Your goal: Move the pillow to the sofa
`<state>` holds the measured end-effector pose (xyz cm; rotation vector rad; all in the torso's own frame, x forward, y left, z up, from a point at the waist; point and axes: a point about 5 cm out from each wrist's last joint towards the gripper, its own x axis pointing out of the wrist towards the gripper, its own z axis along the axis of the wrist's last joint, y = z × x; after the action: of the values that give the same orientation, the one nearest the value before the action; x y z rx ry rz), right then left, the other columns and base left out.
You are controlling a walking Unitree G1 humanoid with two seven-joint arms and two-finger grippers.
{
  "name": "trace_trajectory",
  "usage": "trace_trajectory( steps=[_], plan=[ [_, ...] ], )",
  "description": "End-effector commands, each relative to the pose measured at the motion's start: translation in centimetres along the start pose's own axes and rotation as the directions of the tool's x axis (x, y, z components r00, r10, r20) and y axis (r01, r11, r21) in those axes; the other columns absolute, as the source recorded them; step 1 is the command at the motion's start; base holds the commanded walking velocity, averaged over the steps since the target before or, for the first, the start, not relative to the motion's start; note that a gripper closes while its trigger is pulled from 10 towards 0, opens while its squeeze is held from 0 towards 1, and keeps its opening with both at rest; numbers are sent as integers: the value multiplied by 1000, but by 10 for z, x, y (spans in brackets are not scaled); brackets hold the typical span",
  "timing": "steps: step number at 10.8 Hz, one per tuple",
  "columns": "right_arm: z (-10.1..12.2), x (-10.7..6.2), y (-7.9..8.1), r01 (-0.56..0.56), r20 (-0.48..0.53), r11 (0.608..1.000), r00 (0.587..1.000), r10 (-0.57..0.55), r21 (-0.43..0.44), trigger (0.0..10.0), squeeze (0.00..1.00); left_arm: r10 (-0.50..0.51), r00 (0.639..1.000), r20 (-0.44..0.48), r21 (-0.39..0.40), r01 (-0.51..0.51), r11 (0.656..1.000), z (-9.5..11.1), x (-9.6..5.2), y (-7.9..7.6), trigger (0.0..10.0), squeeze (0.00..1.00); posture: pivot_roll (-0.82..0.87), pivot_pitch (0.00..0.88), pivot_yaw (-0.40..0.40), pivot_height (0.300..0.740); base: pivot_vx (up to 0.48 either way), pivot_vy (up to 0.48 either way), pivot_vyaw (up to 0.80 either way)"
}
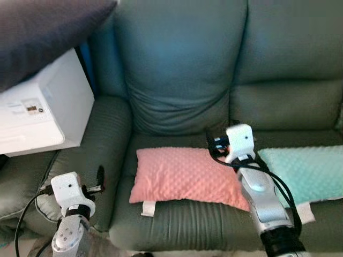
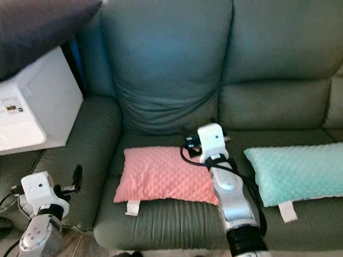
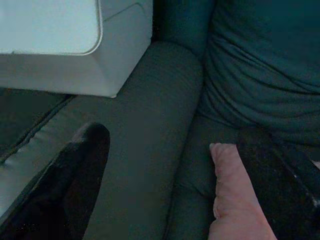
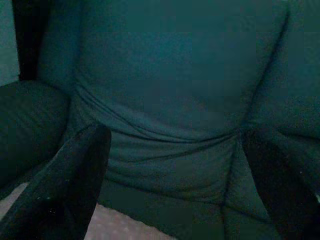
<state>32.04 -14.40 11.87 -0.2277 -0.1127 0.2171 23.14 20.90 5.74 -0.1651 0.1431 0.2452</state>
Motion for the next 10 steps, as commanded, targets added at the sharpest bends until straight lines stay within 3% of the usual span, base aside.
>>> trace_trajectory(
  steps=[1, 3, 4, 5, 6, 7, 10],
  plan=[
    [3, 0, 1, 5, 7, 1000, 1000, -5, 5, 10000, 1000, 23, 1000, -5, -17, -23, 1000, 3, 1, 2, 10000, 0, -194, 41, 87, 740, 0, 0, 0],
    [6, 5, 5, -6, 11, 1000, 1000, 5, 6, 10000, 1000, -42, 999, 12, -33, 43, 999, 10, 7, -18, 10000, 0, -199, 31, 94, 740, 0, 0, 0],
    [8, 8, 12, -51, 12, 999, 999, 51, 2, 10000, 384, -39, 999, 26, -21, 40, 999, 15, 10, -24, 10000, 0, -195, 32, 91, 740, 0, 0, 0],
    [8, 9, 15, -65, 7, 998, 998, 65, 18, 10000, 145, -22, 1000, 19, -10, 22, 1000, 17, 12, -25, 10000, 0, -193, 32, 87, 740, 0, 0, 0],
    [9, 11, 18, -75, 10, 997, 997, 75, 20, 10000, 0, -32, 999, 23, -70, 34, 997, 19, 13, -24, 10000, 0, -192, 31, 86, 740, 0, 0, 0],
    [10, 12, 19, -84, 14, 996, 996, 83, 19, 10000, 0, -19, 1000, 21, -107, 22, 994, 20, 13, -23, 10000, 0, -188, 36, 87, 740, 0, 0, 0],
    [7, 12, 20, -83, -7, 996, 997, 83, 42, 10000, 0, -27, 1000, 3, -107, 27, 994, 19, 12, -25, 10000, 0, -188, 50, 94, 740, 0, 0, 0]
  ],
)
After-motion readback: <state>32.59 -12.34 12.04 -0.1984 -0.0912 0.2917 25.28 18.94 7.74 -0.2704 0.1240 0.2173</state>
